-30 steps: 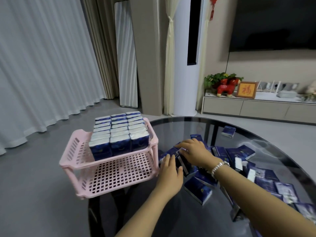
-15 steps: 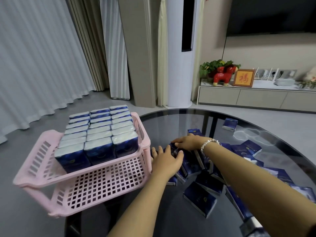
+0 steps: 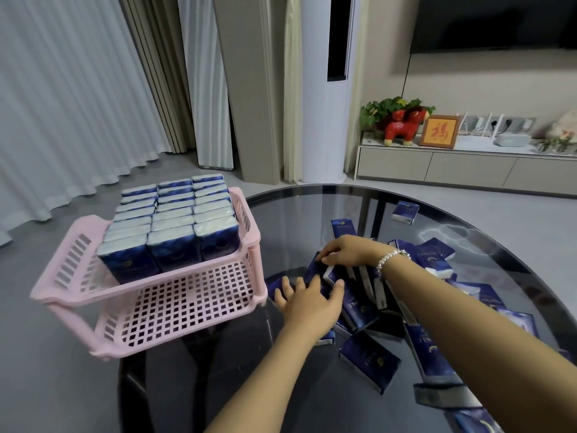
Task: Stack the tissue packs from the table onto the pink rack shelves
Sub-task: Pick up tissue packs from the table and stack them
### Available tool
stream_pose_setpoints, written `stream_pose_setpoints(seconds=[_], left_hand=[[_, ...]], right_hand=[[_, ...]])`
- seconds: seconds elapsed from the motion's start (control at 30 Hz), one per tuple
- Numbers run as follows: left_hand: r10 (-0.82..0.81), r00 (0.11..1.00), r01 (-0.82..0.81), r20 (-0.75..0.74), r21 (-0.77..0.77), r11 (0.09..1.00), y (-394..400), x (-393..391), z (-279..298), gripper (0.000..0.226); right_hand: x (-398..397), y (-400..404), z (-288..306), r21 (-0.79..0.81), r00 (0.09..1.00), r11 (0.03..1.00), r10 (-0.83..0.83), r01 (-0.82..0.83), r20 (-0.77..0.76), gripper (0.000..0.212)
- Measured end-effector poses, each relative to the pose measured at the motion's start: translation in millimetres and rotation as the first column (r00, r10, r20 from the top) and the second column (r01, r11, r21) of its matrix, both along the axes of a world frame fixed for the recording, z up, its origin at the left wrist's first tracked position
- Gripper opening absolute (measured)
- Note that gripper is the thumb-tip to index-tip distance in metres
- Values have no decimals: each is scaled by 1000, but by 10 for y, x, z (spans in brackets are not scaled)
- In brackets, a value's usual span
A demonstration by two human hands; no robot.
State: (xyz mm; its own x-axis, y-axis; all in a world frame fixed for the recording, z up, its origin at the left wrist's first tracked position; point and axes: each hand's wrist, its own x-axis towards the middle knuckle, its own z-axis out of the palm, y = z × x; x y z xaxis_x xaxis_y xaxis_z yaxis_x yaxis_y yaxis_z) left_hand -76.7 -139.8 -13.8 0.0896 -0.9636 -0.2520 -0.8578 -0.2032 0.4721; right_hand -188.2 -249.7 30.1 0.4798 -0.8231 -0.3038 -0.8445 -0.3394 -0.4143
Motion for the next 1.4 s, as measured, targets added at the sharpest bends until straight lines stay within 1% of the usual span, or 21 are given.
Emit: stream_pose_setpoints(seconds=[0.17, 0.33, 0.43, 0.53, 0.6, 0.7, 0.77, 0.83, 0.9, 0.93, 0.97, 1.03, 1.07, 1.13, 1.2, 1.33, 1.4], left_hand=[[-6, 1000, 6, -4, 15, 1000, 260, 23, 11, 69], [-11, 1000, 11, -14, 10, 1000, 511, 42, 13, 66], [-20, 1000, 20, -10, -12, 1000, 674, 81, 28, 63], [-17, 999, 15, -46, -44, 999, 840, 186, 48, 57], [-15, 997, 10, -71, -81, 997, 953, 269, 47, 54], [-33, 997, 20, -71, -177, 984, 1143, 374, 59, 47], [-38, 994, 12, -107, -238, 971, 1246, 459, 55, 41], [-28, 984, -32, -174, -331, 943, 1287, 564, -17, 32], [33, 979, -112, -203, -390, 914, 1280, 656, -91, 23], [89, 980, -152, -177, -386, 910, 1271, 690, -105, 22], [156, 980, -190, -122, -352, 917, 1265, 718, -106, 28], [257, 966, -252, -6, -221, 942, 1249, 789, -120, 47], [278, 960, -273, 11, -154, 950, 1246, 818, -125, 53], [296, 955, -296, -15, -92, 951, 1248, 858, -136, 55], [302, 951, -306, -67, -78, 949, 1245, 884, -141, 52], [304, 924, -333, -231, -97, 938, 1261, 900, -103, 37], [297, 896, -350, -330, -115, 930, 1272, 905, -79, 28]], right_hand=[[63, 249, 5, 34, 998, 998, 56, -56, -5, 32], [133, 437, 26, 29, 995, 995, 99, -99, 3, 33], [168, 541, 28, 16, 992, 992, 122, -122, 13, 32], [231, 648, 15, 18, 988, 988, 152, -152, 11, 31], [281, 717, 7, 32, 986, 985, 169, -169, 6, 32], [349, 820, 8, 27, 980, 980, 196, -197, 15, 31], [381, 892, 2, 13, 979, 978, 206, -206, 6, 31], [406, 944, -17, -17, 978, 978, 208, -208, 5, 30], [423, 978, -32, -55, 980, 979, 198, -198, 4, 31], [432, 991, -33, -74, 983, 980, 186, -186, -5, 32], [439, 1001, -35, -87, 985, 981, 172, -174, -29, 35], [473, 993, -60, -102, 976, 978, 166, -181, -138, 43], [496, 980, -80, -95, 963, 976, 174, -196, -205, 48], [551, 955, -108, -60, 940, 976, 183, -209, -287, 52], [612, 945, -97, -37, 939, 980, 175, -194, -297, 53], [690, 967, -74, -18, 961, 988, 142, -150, -236, 52], [695, 976, -80, -7, 977, 992, 120, -123, -175, 49]])
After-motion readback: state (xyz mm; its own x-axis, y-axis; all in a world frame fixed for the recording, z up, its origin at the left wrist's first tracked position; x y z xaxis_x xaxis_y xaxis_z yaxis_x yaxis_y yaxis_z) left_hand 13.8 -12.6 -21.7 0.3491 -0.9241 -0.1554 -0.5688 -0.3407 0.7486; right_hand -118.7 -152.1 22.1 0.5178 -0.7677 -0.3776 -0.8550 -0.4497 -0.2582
